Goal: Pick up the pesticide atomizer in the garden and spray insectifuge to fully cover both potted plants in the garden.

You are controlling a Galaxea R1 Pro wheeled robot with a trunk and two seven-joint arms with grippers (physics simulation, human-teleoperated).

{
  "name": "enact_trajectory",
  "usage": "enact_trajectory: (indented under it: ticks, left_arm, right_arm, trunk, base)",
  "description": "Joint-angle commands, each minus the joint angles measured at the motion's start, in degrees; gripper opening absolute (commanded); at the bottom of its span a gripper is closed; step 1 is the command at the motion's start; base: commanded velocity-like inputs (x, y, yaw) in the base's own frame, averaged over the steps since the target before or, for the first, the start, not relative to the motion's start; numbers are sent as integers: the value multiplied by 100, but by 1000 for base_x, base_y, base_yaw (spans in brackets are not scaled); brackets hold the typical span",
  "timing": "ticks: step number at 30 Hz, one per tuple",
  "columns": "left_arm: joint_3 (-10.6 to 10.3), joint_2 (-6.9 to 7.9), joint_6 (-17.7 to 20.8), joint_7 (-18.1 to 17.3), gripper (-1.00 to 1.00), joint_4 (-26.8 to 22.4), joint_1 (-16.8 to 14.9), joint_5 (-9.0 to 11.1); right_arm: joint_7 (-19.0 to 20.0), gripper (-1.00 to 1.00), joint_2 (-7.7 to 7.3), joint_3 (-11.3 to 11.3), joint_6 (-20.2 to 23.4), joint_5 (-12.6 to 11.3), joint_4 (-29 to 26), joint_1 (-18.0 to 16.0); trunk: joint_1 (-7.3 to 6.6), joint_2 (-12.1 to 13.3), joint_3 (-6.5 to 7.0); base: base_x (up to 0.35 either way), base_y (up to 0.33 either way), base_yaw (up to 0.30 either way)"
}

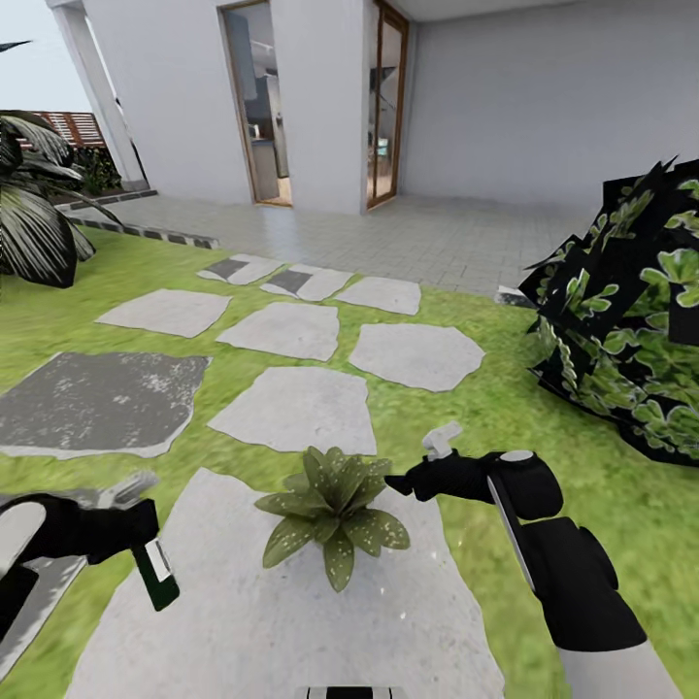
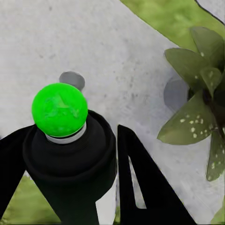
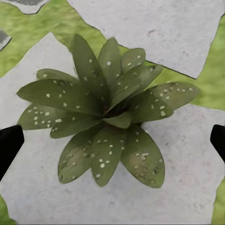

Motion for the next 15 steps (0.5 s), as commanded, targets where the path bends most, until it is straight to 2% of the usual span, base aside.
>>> enact_trajectory:
  ticks: [1,2,3,4,6,8,10,12,15]
  left_arm:
    - [-358,-6,19,-258,-100,27,0,-387]
    - [-858,-11,-49,-817,-100,37,4,-1085]
    - [-999,-10,-98,-1023,-100,42,7,-1333]
    - [-1217,-9,-223,-1430,-100,60,10,-1778]
    - [-1529,-9,-513,-2230,-100,91,28,-2523]
    - [-1810,-4,-718,-2912,-100,108,64,-3138]
    - [-1969,-8,-835,-3443,-100,117,112,-3686]
    - [-2054,-12,-865,-3602,-100,119,129,-3854]
    - [-2452,-15,-1166,-3724,-100,119,140,-4165]
  right_arm:
    - [52,100,-6,-5,18,59,-7,-18]
    - [52,100,-15,-31,18,58,-7,-40]
    - [53,100,-21,-44,18,58,-7,-48]
    - [54,100,-33,-74,18,58,-7,-62]
    - [60,100,-57,-196,18,58,-7,-102]
    - [64,100,-69,-405,18,58,-7,-128]
    - [62,100,-76,-683,18,58,-7,-127]
    - [60,100,-84,-774,18,58,-7,-126]
    - [59,100,-97,-855,18,58,-7,-127]
  trunk:
    - [-4,-2,-5]
    - [-4,-2,-5]
    - [-4,-2,-5]
    - [-4,-2,-5]
    - [-4,-2,-5]
    - [-4,-2,-7]
    - [-4,-2,-8]
    - [-4,-2,-8]
    - [-4,-2,-8]
  base:
    - [-268,223,-44]
    - [-265,225,-125]
    - [-265,226,-148]
    - [-264,227,-187]
    - [-263,228,-224]
    - [-251,240,-206]
    - [-194,220,-86]
    - [-104,124,-38]
    - [-35,42,-13]
